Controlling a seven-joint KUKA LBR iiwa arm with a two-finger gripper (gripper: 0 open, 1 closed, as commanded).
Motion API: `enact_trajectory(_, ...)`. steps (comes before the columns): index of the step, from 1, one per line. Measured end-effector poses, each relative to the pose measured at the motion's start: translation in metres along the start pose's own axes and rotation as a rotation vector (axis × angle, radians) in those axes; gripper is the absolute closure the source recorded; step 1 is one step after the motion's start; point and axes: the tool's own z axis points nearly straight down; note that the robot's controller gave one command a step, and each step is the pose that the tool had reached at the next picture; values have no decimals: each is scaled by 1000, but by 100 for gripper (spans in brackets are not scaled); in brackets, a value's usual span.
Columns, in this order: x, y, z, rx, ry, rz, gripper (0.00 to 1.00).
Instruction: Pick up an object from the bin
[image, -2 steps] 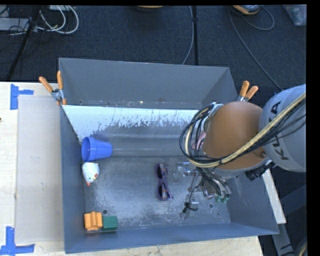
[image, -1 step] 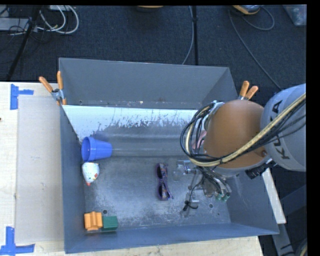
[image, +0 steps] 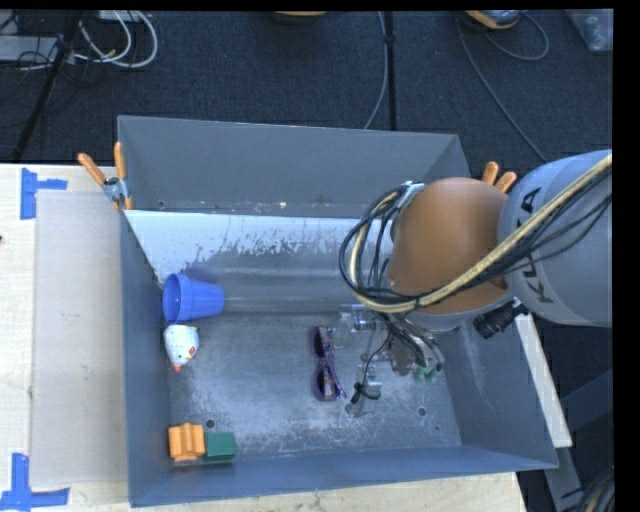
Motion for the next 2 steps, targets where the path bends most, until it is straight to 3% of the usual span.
enact_trajectory(1,-8,5,3,0,-2,-7,0)
enact_trajectory(2,-9,7,28,0,-3,-108,0)
